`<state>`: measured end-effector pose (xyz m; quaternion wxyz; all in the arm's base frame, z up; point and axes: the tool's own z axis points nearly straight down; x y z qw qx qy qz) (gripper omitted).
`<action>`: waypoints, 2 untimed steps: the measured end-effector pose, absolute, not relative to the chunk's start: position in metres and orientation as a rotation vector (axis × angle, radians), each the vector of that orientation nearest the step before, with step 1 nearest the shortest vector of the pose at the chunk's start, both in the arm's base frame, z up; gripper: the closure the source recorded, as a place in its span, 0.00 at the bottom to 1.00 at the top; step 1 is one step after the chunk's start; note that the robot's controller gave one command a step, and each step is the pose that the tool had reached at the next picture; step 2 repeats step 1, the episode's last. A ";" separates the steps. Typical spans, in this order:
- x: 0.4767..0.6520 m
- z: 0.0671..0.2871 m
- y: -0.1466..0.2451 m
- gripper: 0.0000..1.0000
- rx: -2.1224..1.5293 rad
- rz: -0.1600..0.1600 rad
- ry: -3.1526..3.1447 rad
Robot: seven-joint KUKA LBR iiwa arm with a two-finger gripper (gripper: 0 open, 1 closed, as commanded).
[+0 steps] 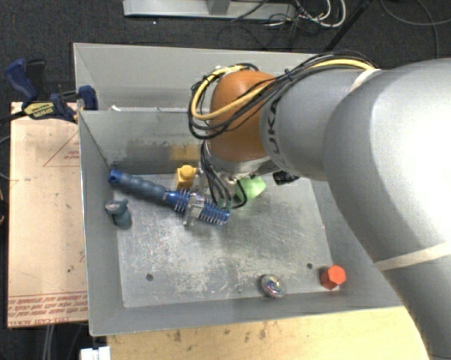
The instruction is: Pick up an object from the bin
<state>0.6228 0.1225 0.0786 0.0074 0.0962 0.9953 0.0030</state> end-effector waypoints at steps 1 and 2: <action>0.627 0.241 0.112 1.00 0.314 0.003 3.119; 0.627 0.241 0.112 1.00 0.314 0.003 3.119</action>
Offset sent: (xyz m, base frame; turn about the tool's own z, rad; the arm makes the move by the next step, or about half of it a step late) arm 0.0035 -0.0111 0.1587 0.0094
